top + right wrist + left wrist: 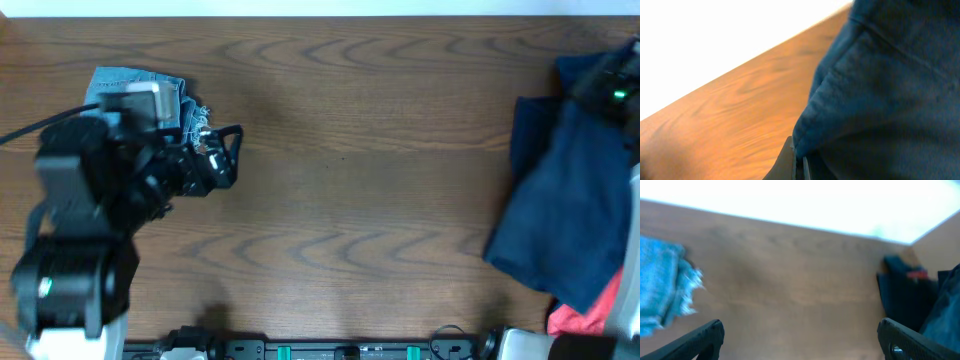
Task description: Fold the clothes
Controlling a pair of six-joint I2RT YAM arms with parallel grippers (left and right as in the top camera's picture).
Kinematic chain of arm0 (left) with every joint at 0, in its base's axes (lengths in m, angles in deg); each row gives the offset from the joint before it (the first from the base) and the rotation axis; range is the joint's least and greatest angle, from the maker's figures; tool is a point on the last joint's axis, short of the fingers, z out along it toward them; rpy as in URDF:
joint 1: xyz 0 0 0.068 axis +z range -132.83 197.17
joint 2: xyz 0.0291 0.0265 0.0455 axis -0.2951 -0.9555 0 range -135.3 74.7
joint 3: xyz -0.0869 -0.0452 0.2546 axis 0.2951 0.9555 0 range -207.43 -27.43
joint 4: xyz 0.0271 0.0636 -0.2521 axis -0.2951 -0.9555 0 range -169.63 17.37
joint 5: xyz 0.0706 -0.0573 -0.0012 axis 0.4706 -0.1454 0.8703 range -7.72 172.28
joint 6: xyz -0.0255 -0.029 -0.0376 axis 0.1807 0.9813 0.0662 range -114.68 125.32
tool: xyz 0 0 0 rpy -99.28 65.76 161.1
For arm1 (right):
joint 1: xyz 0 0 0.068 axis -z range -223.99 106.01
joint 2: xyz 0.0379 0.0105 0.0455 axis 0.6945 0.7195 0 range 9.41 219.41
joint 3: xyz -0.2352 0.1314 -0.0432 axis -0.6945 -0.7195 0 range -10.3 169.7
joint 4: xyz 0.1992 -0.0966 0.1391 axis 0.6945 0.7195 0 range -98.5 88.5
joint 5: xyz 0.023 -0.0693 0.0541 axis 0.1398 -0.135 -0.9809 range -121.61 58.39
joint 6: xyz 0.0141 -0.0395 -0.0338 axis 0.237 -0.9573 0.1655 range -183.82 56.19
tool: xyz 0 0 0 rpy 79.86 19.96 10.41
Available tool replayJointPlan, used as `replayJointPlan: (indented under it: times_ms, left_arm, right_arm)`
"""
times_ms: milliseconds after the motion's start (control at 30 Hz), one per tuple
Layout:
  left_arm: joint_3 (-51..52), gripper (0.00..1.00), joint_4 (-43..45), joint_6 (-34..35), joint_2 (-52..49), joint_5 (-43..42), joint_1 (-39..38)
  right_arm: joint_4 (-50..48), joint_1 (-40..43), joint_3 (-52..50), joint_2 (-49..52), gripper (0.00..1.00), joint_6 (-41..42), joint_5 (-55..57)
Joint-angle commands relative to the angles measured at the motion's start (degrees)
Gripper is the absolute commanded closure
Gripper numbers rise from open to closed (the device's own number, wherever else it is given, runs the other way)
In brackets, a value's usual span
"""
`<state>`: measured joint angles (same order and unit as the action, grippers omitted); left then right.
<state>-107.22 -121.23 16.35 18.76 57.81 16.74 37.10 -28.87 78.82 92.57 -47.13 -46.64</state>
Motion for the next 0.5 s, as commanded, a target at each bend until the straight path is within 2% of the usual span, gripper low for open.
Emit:
replayJointPlan:
  times_ms: [0,167,200,233,300,333,467]
  left_arm:
    - [-3.4,0.02,0.2,1.6,3.3,8.2,0.3]
    - [-4.7,0.02,-0.2,1.6,5.7,17.6,0.3]
    - [-4.7,0.02,-0.2,1.6,5.9,19.1,0.3]
    - [-4.7,0.02,-0.3,1.6,5.9,20.3,0.3]
    - [-4.7,0.02,-0.4,1.5,5.8,21.8,0.3]
    - [-4.7,0.02,-0.4,1.4,5.8,22.3,0.3]
    - [-4.7,0.02,-0.7,0.9,5.3,22.4,0.3]
  right_arm:
    - [0.8,-13.4,1.7,-4.2,0.99,-2.6,-6.8]
    - [1.6,-38.8,1.4,-1.6,0.90,-2.6,-0.3]
    - [1.8,-44.2,1.4,0.2,0.83,-2.6,1.6]
    - [2.0,-48.3,1.4,2.1,0.66,-2.6,3.2]
    - [2.0,-53.8,1.4,5.3,0.41,-2.6,7.0]
    - [2.0,-55.5,1.4,6.7,0.36,-2.6,9.2]
    - [2.0,-55.3,1.6,7.9,0.30,-2.3,12.0]
